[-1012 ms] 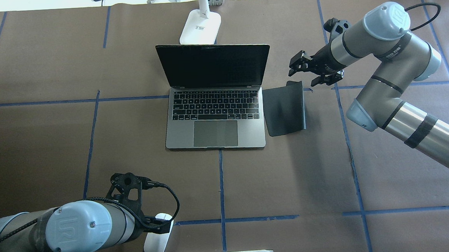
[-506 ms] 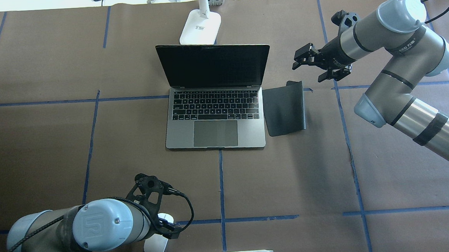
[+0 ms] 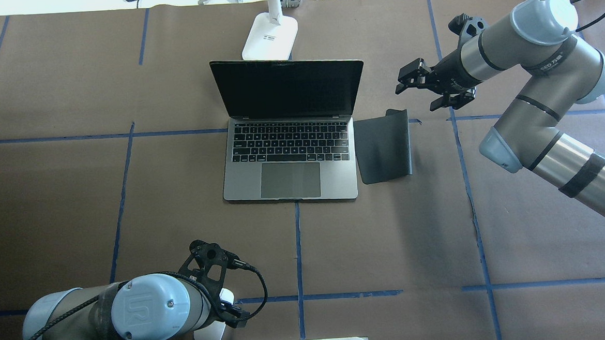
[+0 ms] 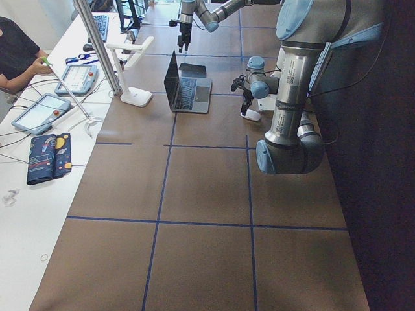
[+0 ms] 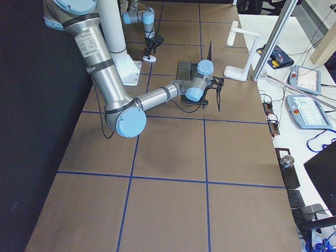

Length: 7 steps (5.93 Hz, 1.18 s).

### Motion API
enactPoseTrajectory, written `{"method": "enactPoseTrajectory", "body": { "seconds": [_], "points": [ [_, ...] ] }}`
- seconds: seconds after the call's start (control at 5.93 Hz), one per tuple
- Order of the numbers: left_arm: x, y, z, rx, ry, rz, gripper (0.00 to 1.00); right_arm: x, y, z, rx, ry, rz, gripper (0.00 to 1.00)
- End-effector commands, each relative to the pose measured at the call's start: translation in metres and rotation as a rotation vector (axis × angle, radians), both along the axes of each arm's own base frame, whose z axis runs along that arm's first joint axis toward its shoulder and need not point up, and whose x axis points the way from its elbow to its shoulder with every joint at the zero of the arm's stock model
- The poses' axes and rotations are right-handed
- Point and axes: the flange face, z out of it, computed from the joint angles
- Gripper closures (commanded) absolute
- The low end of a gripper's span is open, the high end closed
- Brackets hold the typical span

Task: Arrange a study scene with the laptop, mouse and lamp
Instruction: 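Grasp the white mouse with the left gripper while the right gripper withdraws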

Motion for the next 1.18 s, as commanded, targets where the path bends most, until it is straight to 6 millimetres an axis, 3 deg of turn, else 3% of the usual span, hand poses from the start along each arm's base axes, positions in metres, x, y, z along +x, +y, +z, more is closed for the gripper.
{"method": "enactPoseTrajectory", "body": {
  "seconds": [0.0, 0.17, 0.34, 0.51, 0.84, 1.01],
  "points": [
    [0.009, 0.005, 0.010, -0.003, -0.022, 0.011, 0.00, 0.001, 0.001, -0.001, 0.002, -0.001, 0.000, 0.00],
    [0.012, 0.008, 0.013, -0.005, -0.029, 0.016, 0.00, 0.002, 0.001, -0.003, 0.004, -0.005, -0.001, 0.00],
    [0.012, 0.009, 0.014, -0.007, -0.030, 0.017, 0.00, 0.025, 0.003, 0.002, -0.010, -0.019, -0.003, 0.00],
    [0.012, 0.009, 0.014, -0.007, -0.030, 0.019, 0.08, 0.070, -0.004, 0.009, -0.044, -0.049, -0.001, 0.00],
    [0.011, 0.009, 0.017, -0.005, -0.037, 0.023, 0.29, 0.096, -0.010, 0.011, -0.058, -0.067, 0.005, 0.00],
    [0.011, 0.009, 0.016, -0.005, -0.034, 0.023, 0.53, 0.111, -0.012, 0.013, -0.069, -0.078, 0.008, 0.00]
  ]
}}
